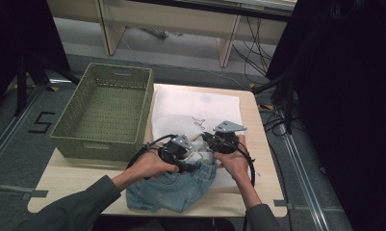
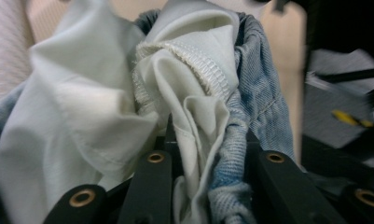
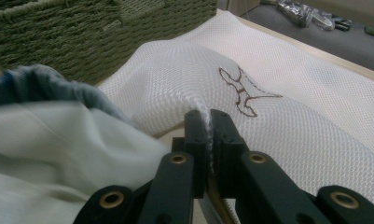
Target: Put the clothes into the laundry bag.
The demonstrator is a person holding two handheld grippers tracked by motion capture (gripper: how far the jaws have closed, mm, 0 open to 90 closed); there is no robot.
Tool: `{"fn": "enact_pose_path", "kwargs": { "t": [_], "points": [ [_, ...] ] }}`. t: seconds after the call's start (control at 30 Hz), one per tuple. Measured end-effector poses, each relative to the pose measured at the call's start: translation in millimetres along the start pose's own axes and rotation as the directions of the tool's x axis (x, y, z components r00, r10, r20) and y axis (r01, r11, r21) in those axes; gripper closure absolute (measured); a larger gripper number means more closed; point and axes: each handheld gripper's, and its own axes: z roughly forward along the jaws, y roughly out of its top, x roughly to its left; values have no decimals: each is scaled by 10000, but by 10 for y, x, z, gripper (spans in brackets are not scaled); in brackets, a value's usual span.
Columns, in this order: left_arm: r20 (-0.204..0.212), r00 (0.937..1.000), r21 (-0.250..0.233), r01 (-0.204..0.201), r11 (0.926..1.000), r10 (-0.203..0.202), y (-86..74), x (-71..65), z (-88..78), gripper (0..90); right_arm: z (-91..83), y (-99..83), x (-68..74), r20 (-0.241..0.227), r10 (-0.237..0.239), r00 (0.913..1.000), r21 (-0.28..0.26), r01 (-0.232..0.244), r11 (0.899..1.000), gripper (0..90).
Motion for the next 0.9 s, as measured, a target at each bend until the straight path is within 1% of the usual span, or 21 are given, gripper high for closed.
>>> {"fn": "enact_pose_path", "kwargs": {
  "t": [0.03,0.07,0.1,0.17,0.23,0.27,0.3,0.33,0.43,0.47,0.5,0.57,0.63,0.67,0.7,0.73,0.77,0.8,0.83,0.87,0.9],
  "points": [
    [-332,9994,207,-108,9997,115,-26,11,101,718,-6,-2,13,87,41,10000,-60,-41,10000,870],
    [-458,9986,461,-239,9987,260,-70,32,213,706,-14,0,19,76,-19,10000,-6,19,10000,870],
    [-407,9988,469,-258,9986,277,-92,39,262,677,-23,-5,50,-42,269,9996,209,-268,9994,870],
    [-307,9993,332,-214,9992,225,-106,34,279,596,-23,-14,51,-47,137,9999,287,-136,9995,870],
    [-85,10000,-41,52,10000,-52,-69,-12,156,467,-27,-25,47,20,116,9999,237,-116,9997,869],
    [92,9999,-212,123,9997,-121,-40,-42,42,395,-33,-24,40,-2,88,10000,252,-88,9996,870],
    [171,9998,-280,77,9996,-72,-23,-58,-38,335,-23,-29,22,135,-177,9998,5,177,9998,869],
    [122,9999,-420,6,9991,-1,-6,-71,-154,292,-25,-30,20,130,-174,9998,13,174,9998,869],
    [-195,9998,-1021,46,9948,-66,14,-32,-522,244,-34,-32,17,136,-164,9998,-4,164,9999,869],
    [-346,9992,-1199,146,9927,-189,7,7,-634,241,-40,-30,21,70,-78,9999,53,78,10000,869],
    [-529,9985,-1317,42,9913,-113,-6,73,-738,235,-43,-29,28,-3,13,10000,147,-13,9999,869],
    [-856,9938,-1474,579,9874,-711,-64,201,-859,261,-42,-29,30,18,-47,10000,130,47,9999,869],
    [-1123,9855,-1299,1126,9851,-1275,-153,316,-841,287,-39,-22,33,39,8,10000,155,-9,9999,869],
    [-1004,9844,-1137,1331,9846,-1447,-199,367,-784,297,-42,-15,42,107,119,9999,152,-121,9998,869],
    [-792,9830,-1042,1569,9821,-1654,-240,404,-714,292,-38,-11,47,107,31,9999,134,-32,9999,869],
    [-427,9800,-1060,1888,9763,-1941,-271,427,-634,319,-39,-7,49,116,31,9999,180,-33,9998,869],
    [-113,9798,-1029,1974,9749,-1996,-290,446,-566,383,-41,-5,51,88,21,10000,223,-23,9997,869],
    [94,9796,-994,2005,9746,-2006,-297,438,-504,468,-39,-7,72,176,213,9996,184,-217,9996,869],
    [369,9805,-900,1954,9766,-1928,-290,420,-448,563,-34,0,53,185,61,9998,150,-64,9999,869],
    [612,9787,-1019,2013,9742,-1958,-279,390,-389,654,-31,6,54,160,68,9998,140,-71,9999,869],
    [688,9787,-955,1994,9752,-1934,-257,364,-337,724,-26,8,56,179,56,9998,121,-58,9999,869]
  ]
}}
